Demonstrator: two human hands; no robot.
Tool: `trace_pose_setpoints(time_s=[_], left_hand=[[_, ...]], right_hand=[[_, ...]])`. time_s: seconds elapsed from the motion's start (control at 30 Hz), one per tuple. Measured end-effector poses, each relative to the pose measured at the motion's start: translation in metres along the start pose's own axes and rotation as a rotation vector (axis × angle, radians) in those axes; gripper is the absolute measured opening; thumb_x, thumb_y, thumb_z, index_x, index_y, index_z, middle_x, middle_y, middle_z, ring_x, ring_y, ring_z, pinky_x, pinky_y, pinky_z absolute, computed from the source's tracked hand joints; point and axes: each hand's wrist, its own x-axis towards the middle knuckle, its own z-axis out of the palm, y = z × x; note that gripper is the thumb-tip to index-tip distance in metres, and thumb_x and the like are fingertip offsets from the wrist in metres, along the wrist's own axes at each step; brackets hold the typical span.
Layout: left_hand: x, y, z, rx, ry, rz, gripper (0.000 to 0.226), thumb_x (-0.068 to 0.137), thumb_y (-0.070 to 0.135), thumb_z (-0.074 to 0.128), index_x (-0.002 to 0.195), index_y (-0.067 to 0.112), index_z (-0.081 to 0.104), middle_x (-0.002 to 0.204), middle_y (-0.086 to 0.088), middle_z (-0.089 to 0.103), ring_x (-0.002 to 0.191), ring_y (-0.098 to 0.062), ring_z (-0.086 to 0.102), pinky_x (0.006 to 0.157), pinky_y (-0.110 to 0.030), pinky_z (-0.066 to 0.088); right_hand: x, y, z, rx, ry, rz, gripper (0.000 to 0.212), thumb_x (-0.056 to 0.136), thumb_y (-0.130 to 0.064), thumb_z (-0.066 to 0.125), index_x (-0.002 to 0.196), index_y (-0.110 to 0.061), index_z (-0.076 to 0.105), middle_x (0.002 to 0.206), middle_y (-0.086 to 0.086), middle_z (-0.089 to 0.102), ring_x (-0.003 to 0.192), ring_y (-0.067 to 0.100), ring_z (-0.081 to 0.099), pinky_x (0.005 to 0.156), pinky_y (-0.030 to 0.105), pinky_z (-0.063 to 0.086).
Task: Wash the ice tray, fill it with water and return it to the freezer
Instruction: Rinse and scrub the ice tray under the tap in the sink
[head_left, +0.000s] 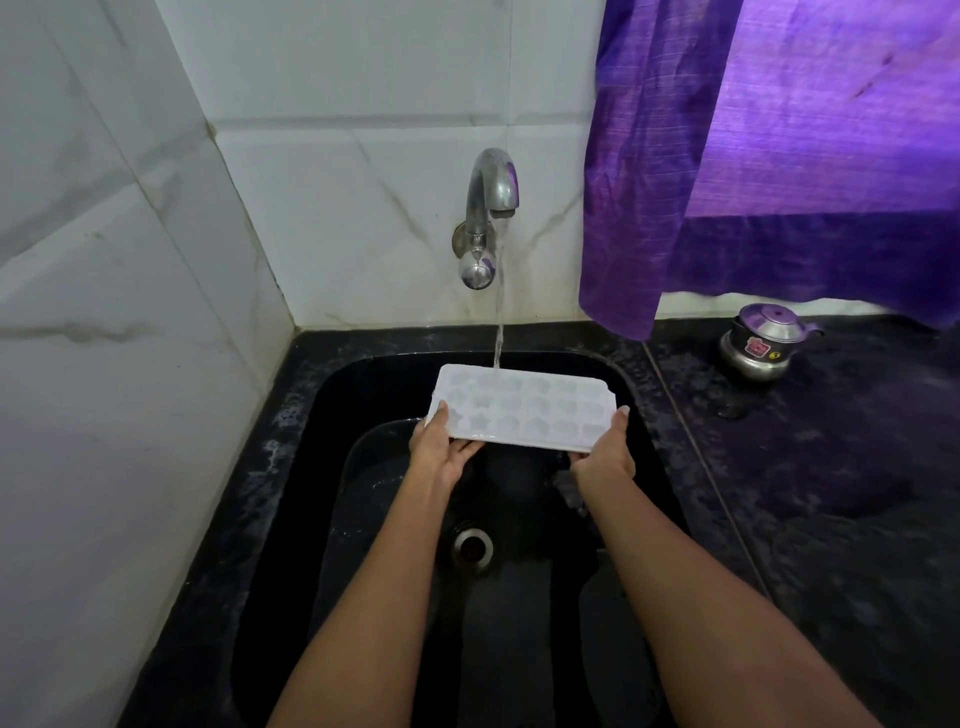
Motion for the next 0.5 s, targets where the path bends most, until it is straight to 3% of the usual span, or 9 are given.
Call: trace_pose_setpoints(time_s=[0.1, 0.3, 0.5], left_hand=[[0.0, 0.003, -0.006, -0.008, 0.053, 0.019, 0.034, 0.095, 0.027, 0.056, 0.124, 0.01, 0.05, 0.122, -0.015, 0.061, 0.105, -0.034, 0.061, 0.081, -0.053, 0.05], [-0.001, 0.005, -0.023, -0.027, 0.184, 0.035, 0.037, 0.091, 0.038, 0.062, 0.112, 0.009, 0.055, 0.107, -0.014, 0.066, 0.085, -0.028, 0.065, 0.071, -0.047, 0.054], [-0.006, 0.015, -0.029, -0.084, 0.25, 0.078, 0.04, 0.089, 0.038, 0.063, 0.118, 0.01, 0.058, 0.109, -0.011, 0.067, 0.086, -0.027, 0.065, 0.071, -0.045, 0.053]], right_hand=[[0.001, 0.008, 0.004, -0.044, -0.003, -0.012, 0.035, 0.082, -0.043, 0.071, 0.073, -0.014, 0.053, 0.095, 0.008, 0.066, 0.085, 0.027, 0.068, 0.08, 0.046, 0.057], [0.002, 0.026, 0.008, -0.157, -0.004, -0.02, 0.037, 0.074, -0.05, 0.077, 0.07, -0.016, 0.064, 0.085, 0.005, 0.07, 0.074, 0.023, 0.068, 0.074, 0.045, 0.059], [-0.008, 0.038, 0.018, -0.176, -0.068, -0.015, 0.03, 0.08, -0.041, 0.075, 0.071, -0.013, 0.065, 0.077, 0.004, 0.069, 0.072, 0.022, 0.069, 0.075, 0.043, 0.059]])
